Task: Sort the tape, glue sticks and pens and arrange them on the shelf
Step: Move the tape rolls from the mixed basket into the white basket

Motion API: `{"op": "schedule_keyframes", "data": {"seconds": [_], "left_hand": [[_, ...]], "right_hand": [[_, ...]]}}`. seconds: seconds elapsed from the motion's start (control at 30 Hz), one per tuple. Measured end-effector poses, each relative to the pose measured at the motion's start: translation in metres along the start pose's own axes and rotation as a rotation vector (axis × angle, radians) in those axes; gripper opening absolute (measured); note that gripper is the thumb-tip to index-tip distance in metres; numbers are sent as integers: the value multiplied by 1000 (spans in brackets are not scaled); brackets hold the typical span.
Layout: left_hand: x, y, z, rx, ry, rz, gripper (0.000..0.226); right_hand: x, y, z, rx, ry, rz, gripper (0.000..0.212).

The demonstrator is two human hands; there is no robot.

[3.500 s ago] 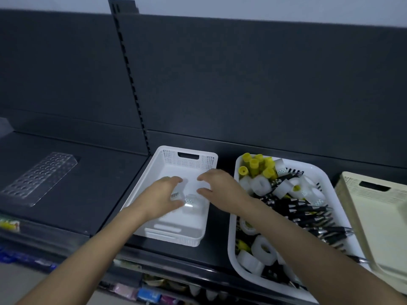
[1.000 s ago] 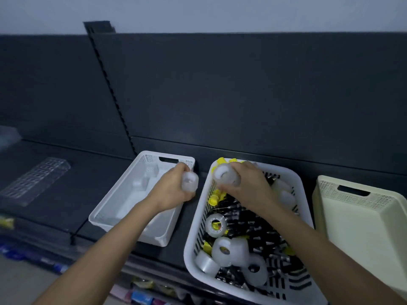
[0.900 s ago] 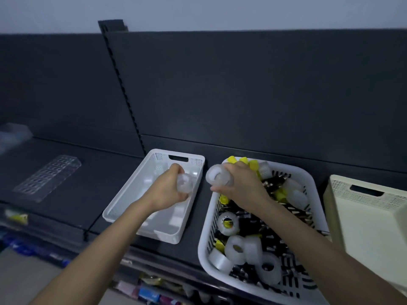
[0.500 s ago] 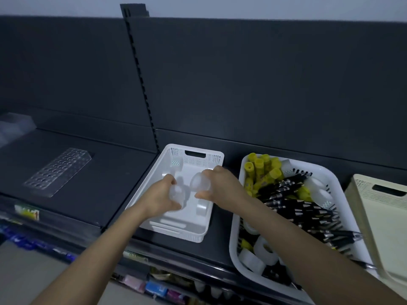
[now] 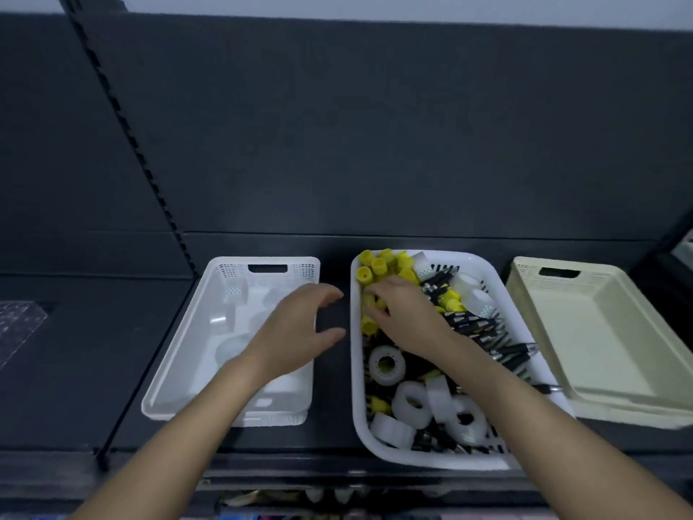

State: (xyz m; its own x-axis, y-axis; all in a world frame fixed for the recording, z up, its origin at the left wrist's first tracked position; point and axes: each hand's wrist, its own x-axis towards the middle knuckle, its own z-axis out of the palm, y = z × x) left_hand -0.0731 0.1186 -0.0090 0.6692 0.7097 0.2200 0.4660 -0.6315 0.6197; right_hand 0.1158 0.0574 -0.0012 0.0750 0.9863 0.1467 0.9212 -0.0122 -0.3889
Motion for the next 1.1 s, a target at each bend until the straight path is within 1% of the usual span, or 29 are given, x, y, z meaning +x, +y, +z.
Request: {"op": "schedule_keyframes", "data": {"seconds": [0.1, 0.27, 0.37, 0.43, 0.47, 0.57, 0.63, 0.7, 0.77, 0.87, 0.93, 0.97, 1.03, 1.1], "left_hand": [[12, 21, 24, 42, -160, 155, 52], [22, 34, 53, 261, -470, 287, 59], [25, 35, 63, 467, -549, 365, 55], [26, 36, 69, 593, -559, 400, 55], [27, 37, 70, 615, -561, 402, 54], [30, 36, 69, 536, -527, 379, 46], [30, 35, 65, 429, -493, 320, 46], [28, 36, 61, 336, -472, 223, 55], [24, 43, 58, 200, -408, 163, 57], [19, 64, 57, -3, -344, 135, 50], [16, 79, 58, -58, -395, 113, 51], [16, 85, 61, -32, -451, 117, 53], [15, 92, 67, 91, -585, 146, 58], [12, 97, 72, 153, -677, 104, 64]], "right_hand": [[-18, 25, -11, -11, 20, 70, 23], [-36, 62, -34, -111, 31, 179, 28], [-40, 85, -44, -182, -6, 204, 20], [-41, 98, -47, -218, -53, 232, 23], [-40, 103, -48, -227, -80, 250, 27], [-32, 114, -50, -280, -184, 247, 44], [-25, 118, -51, -315, -254, 209, 40], [-18, 121, -54, -321, -315, 186, 30], [-11, 123, -56, -322, -395, 173, 32], [-2, 126, -58, -363, -477, 175, 35], [-1, 128, -59, -394, -485, 171, 29], [-2, 129, -59, -401, -476, 170, 25], [-6, 130, -59, -406, -437, 164, 19], [-11, 129, -61, -412, -383, 146, 14]]}}
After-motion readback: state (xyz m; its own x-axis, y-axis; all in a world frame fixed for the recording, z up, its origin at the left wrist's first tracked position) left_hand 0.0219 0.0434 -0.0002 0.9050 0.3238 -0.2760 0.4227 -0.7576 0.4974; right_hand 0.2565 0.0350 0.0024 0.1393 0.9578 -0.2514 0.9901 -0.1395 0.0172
